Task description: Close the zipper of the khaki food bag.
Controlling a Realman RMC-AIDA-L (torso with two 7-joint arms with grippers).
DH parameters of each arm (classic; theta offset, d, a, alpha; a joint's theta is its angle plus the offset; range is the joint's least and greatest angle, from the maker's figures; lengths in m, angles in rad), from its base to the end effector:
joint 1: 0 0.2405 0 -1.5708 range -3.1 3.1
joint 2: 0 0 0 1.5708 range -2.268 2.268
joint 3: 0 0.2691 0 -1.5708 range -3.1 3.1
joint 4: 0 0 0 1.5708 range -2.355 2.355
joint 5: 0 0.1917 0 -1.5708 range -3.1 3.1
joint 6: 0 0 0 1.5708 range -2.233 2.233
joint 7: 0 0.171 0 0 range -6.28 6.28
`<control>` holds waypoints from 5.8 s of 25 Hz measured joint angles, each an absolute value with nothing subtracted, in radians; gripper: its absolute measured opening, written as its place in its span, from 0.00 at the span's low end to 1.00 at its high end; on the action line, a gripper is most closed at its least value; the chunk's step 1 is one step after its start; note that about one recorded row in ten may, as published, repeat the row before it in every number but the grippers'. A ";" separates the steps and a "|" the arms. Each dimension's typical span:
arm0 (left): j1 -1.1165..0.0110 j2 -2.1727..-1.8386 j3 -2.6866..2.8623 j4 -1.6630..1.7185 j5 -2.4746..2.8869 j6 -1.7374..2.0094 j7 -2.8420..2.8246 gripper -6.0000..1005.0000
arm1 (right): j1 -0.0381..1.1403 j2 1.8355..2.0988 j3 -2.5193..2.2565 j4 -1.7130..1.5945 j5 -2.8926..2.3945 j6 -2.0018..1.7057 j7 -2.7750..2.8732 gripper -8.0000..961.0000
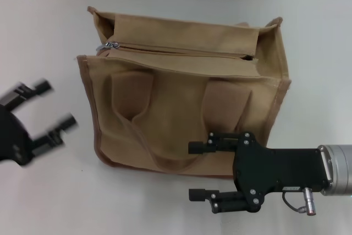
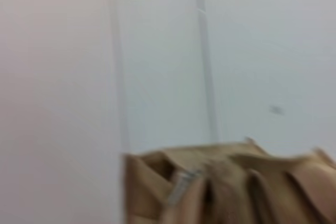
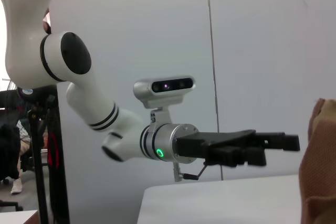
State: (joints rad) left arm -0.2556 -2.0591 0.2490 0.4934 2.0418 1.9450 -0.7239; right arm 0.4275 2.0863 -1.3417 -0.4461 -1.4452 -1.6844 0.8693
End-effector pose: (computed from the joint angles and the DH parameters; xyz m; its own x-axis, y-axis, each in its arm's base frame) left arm -0.3048 0.2211 0.0119 0.7212 -0.0557 0.6905 0.3356 -0.8439 -0.4186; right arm 0.2111 0.2384 -0.0886 0.7448 -0.0455 -0.6658 -0.0408 -0.9989 0.0226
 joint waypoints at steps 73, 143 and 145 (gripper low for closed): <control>-0.393 -2.074 0.111 0.170 1.889 1.701 -0.736 0.38 | 0.436 2.092 -1.339 -0.310 -1.378 -1.696 0.770 0.75; -0.488 -2.077 0.114 0.076 1.812 1.881 -0.865 0.03 | 0.797 2.090 -1.444 -0.266 -0.932 -1.505 2.555 0.75; -0.495 -2.079 0.115 0.073 1.813 1.881 -0.865 0.03 | 0.804 2.089 -1.453 -0.268 -0.932 -1.494 2.562 0.75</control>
